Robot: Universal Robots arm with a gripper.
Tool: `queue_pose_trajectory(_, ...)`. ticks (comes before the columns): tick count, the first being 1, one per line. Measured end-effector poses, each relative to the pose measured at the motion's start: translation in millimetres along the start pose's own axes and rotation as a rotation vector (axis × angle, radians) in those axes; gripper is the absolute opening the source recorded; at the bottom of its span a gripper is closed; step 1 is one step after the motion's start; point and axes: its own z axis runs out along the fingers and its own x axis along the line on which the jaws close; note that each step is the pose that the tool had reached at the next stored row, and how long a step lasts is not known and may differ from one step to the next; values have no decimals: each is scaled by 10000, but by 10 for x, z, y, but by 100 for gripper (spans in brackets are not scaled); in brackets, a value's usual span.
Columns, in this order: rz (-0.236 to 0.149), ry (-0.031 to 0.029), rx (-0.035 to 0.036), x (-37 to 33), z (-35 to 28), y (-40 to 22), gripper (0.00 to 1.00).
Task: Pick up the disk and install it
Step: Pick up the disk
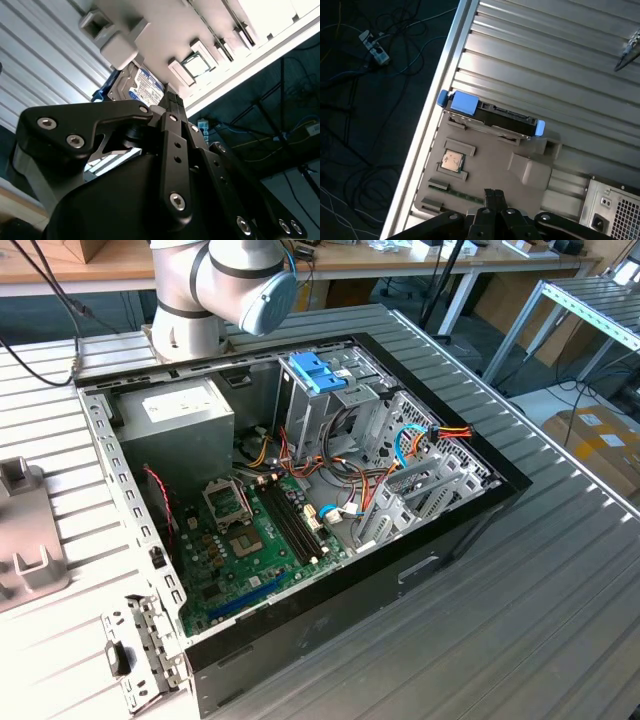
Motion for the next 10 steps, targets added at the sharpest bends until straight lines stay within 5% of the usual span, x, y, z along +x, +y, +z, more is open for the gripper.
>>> queue_pose_trajectory(4, -548, 34, -12, 0, 0, 0, 11)
queue_pose_trajectory(6, -1258, 77, -29, 0, 0, 0, 11)
queue_pose_trajectory(10, -1900, 117, -44, 0, 0, 0, 11)
